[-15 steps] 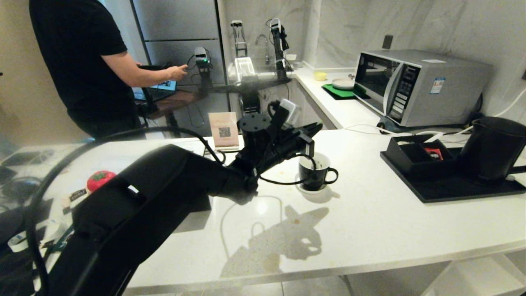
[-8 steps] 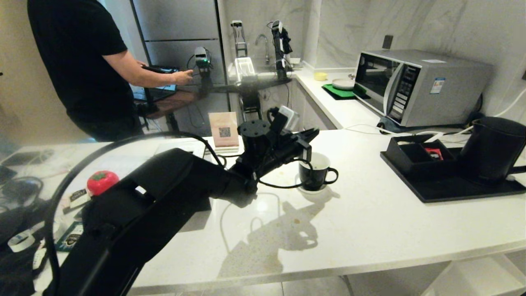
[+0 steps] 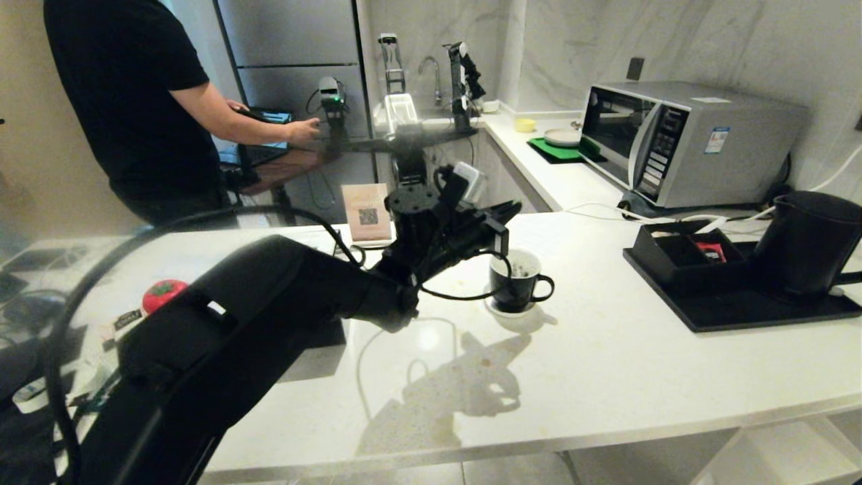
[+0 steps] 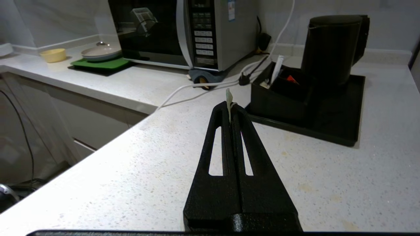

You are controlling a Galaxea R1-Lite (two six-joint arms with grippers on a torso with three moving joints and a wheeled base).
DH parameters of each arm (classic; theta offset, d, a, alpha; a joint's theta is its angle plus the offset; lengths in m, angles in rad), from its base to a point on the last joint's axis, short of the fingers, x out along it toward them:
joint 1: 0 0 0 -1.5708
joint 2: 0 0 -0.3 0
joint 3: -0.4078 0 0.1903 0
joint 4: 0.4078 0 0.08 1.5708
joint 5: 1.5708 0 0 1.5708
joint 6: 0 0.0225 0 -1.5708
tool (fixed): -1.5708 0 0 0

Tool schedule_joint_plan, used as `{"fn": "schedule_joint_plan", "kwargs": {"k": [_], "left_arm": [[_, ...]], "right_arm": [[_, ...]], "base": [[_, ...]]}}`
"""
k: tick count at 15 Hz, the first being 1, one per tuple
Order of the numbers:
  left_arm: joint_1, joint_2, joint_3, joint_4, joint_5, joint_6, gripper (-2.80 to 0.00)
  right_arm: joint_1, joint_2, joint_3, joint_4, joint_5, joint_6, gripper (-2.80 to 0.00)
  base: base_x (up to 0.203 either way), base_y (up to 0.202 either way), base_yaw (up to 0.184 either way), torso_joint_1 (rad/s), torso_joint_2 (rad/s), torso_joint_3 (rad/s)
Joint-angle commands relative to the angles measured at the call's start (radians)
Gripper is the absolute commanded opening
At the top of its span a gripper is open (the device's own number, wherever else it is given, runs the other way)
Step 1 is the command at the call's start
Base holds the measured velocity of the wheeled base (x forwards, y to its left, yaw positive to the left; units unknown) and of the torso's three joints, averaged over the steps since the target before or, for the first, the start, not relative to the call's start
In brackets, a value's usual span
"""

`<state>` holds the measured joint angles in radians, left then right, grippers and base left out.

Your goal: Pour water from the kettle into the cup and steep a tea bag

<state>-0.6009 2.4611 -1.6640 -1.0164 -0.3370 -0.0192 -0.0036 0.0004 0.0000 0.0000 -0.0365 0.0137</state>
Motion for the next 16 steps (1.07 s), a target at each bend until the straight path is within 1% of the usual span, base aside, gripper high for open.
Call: {"fn": "schedule_joint_plan", "kwargs": {"k": [1, 3, 8, 11, 13, 16], "left_arm": [[0.01, -0.048, 0.0, 0.011, -0.001, 0.001, -2.8], [0.013, -0.082, 0.004, 0.023, 0.007, 0.006, -2.8], [0.03, -0.142, 0.004, 0.056, 0.062, 0.007, -2.8], [0.039, -0.174, -0.006, 0.106, 0.064, 0.01, -2.8], [0.045, -0.202, -0.008, 0.127, 0.064, 0.027, -2.8], [0.057, -0.236, -0.003, 0.133, 0.064, 0.028, -2.8]], "right_arm": [[0.001, 0.0, 0.0, 0.0, 0.0, 0.0, -2.8], [0.001, 0.0, 0.0, 0.0, 0.0, 0.0, -2.8], [-0.001, 0.0, 0.0, 0.0, 0.0, 0.0, -2.8], [-0.001, 0.0, 0.0, 0.0, 0.0, 0.0, -2.8], [0.0, 0.0, 0.0, 0.0, 0.0, 0.0, -2.8], [0.0, 0.0, 0.0, 0.0, 0.0, 0.0, -2.8]], "base": [[0.0, 0.0, 0.0, 0.0, 0.0, 0.0], [0.0, 0.0, 0.0, 0.0, 0.0, 0.0], [0.0, 0.0, 0.0, 0.0, 0.0, 0.0], [0.0, 0.0, 0.0, 0.0, 0.0, 0.0], [0.0, 0.0, 0.0, 0.0, 0.0, 0.0], [0.0, 0.0, 0.0, 0.0, 0.0, 0.0]]}}
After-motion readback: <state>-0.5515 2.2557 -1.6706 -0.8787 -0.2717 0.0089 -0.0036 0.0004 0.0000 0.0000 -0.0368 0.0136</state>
